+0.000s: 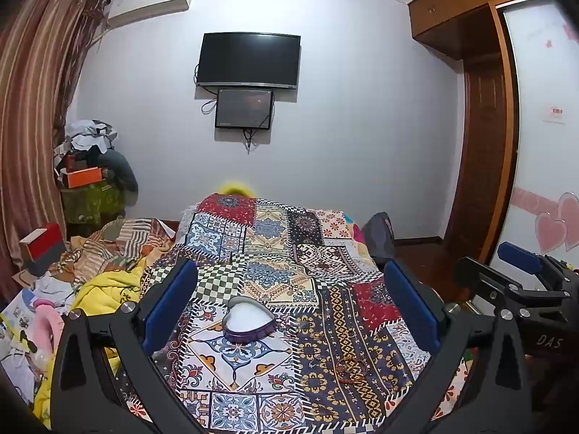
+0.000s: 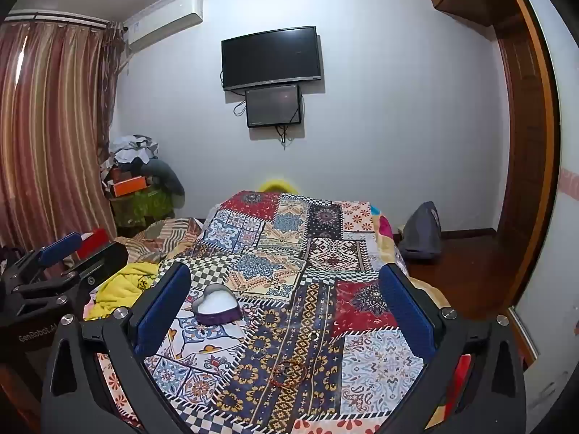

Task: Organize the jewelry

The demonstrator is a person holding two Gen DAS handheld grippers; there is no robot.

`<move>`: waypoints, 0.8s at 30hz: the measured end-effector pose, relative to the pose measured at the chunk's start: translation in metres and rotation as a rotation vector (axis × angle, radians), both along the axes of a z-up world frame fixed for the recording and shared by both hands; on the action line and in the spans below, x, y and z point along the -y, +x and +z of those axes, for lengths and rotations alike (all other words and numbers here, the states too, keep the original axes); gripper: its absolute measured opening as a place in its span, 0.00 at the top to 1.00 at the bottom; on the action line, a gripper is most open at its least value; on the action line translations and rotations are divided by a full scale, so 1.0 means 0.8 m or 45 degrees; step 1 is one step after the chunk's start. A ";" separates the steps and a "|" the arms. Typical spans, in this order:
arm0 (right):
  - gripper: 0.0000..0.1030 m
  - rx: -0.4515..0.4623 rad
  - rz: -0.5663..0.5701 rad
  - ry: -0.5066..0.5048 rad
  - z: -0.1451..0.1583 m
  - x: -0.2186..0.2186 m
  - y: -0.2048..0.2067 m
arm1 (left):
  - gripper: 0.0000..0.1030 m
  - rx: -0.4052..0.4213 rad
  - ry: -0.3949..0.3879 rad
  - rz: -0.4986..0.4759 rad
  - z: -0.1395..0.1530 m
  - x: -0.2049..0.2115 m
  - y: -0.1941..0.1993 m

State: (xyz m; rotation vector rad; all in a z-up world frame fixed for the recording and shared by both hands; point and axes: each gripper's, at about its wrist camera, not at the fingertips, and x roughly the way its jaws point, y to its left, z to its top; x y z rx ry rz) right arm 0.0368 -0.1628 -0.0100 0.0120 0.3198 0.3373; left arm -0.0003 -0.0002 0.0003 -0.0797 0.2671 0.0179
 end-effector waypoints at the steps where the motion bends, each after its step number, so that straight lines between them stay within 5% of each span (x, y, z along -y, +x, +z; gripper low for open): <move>1: 0.00 0.001 0.000 -0.001 0.000 0.000 0.000 | 0.00 -0.001 0.001 0.001 0.001 -0.002 0.000; 24: 0.00 -0.011 -0.004 -0.005 -0.001 0.000 0.001 | 0.00 0.012 0.005 0.022 0.005 0.000 -0.006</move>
